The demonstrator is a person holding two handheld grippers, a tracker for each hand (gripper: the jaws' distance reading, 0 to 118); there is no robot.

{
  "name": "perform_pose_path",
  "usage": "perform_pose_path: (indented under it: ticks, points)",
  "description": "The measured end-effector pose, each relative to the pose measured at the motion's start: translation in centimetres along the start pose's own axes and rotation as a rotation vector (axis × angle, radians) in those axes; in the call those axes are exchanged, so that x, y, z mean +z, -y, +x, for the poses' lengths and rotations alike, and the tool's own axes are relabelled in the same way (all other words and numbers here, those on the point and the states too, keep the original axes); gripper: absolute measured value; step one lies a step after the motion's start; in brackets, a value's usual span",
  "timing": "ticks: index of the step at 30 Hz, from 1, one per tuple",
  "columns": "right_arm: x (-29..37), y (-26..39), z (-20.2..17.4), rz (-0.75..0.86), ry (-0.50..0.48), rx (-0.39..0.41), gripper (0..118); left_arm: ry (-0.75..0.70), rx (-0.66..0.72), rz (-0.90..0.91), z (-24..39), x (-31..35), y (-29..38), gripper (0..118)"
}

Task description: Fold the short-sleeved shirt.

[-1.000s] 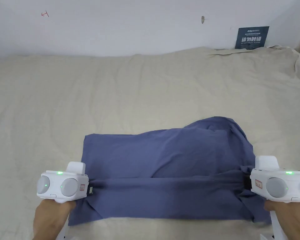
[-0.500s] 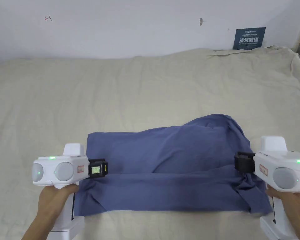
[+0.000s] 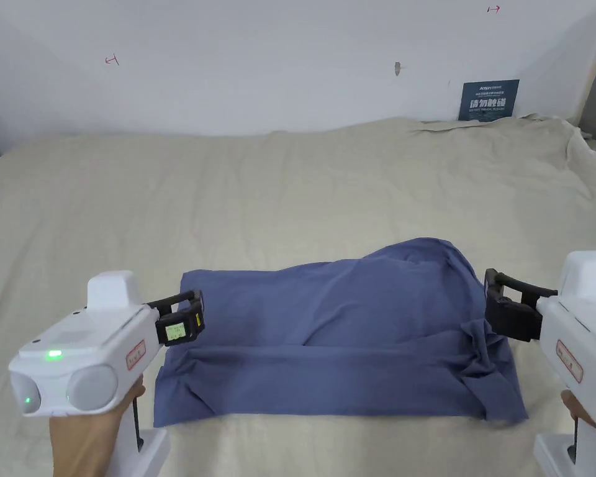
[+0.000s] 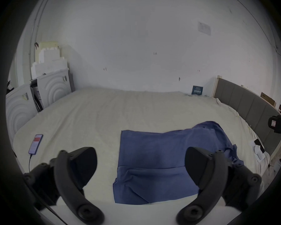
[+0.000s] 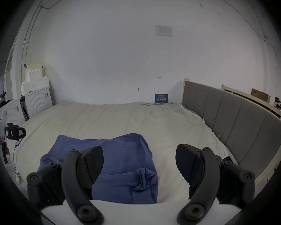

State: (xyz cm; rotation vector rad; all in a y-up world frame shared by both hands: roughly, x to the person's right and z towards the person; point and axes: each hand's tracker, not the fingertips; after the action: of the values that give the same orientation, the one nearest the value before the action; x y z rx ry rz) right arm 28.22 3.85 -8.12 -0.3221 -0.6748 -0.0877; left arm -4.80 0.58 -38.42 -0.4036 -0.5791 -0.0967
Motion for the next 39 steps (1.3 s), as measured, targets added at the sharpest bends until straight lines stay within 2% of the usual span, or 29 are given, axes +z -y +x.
perform_pose_path:
  ticks: [2, 3, 4, 5, 6, 7, 8, 9, 19, 28, 30, 31, 32, 33, 35, 39]
  points:
    - [0.7, 0.5, 0.1, 0.017, 0.012, 0.000, 92, -0.004, -0.022, 0.051, 0.2, 1.2, 1.0, 83]
    - [1.1, 0.7, 0.1, 0.030, 0.014, 0.003, 87, -0.008, -0.026, 0.056, 0.4, 1.6, 1.5, 72]
    - [1.5, 0.9, 0.1, 0.037, 0.017, 0.007, 72, -0.023, -0.037, 0.065, 0.6, 1.9, 1.9, 60]
    - [1.8, 1.1, 0.0, 0.043, 0.024, 0.010, 54, -0.043, -0.048, 0.078, 0.7, 2.2, 2.4, 54]
    - [1.9, 1.4, 0.1, 0.051, 0.029, 0.012, 33, -0.059, -0.066, 0.093, 0.9, 2.5, 2.8, 47]
    - [2.1, 1.6, 0.0, 0.057, 0.037, 0.010, 6, -0.060, -0.081, 0.108, 1.0, 2.8, 3.1, 27]
    - [2.3, 1.9, 0.0, 0.062, 0.043, 0.009, 2, -0.054, -0.080, 0.122, 1.2, 3.2, 3.4, 8]
    - [2.4, 2.1, 0.2, 0.067, 0.043, 0.007, 1, -0.034, -0.074, 0.123, 1.1, 3.4, 3.6, 0]
    - [2.2, 2.2, 0.4, 0.065, 0.028, -0.009, 0, -0.001, -0.014, 0.051, 0.3, 2.7, 3.5, 0]
    - [1.3, 2.8, 0.6, 0.029, 0.026, -0.014, 0, 0.037, 0.087, -0.339, -2.5, -3.5, 5.3, 0]
    - [1.0, 3.1, 0.6, 0.018, 0.027, -0.018, 0, 0.044, 0.118, -0.459, -3.5, -5.7, 6.0, 19]
    - [0.9, 3.2, 0.7, 0.012, 0.026, -0.019, 1, 0.043, 0.128, -0.497, -3.8, -6.5, 6.4, 37]
    - [0.7, 3.3, 0.7, 0.006, 0.025, -0.020, 1, 0.043, 0.139, -0.529, -4.0, -7.1, 7.0, 65]
    - [0.5, 3.5, 0.7, 0.001, 0.025, -0.020, 1, 0.031, 0.131, -0.564, -4.2, -7.8, 7.5, 78]
    - [0.3, 3.7, 0.7, -0.007, 0.020, -0.019, 1, 0.007, 0.119, -0.587, -4.5, -8.7, 8.4, 88]
    - [-0.4, 3.9, 0.7, -0.025, 0.015, -0.024, 1, -0.010, 0.107, -0.670, -5.0, -10.5, 10.1, 88]
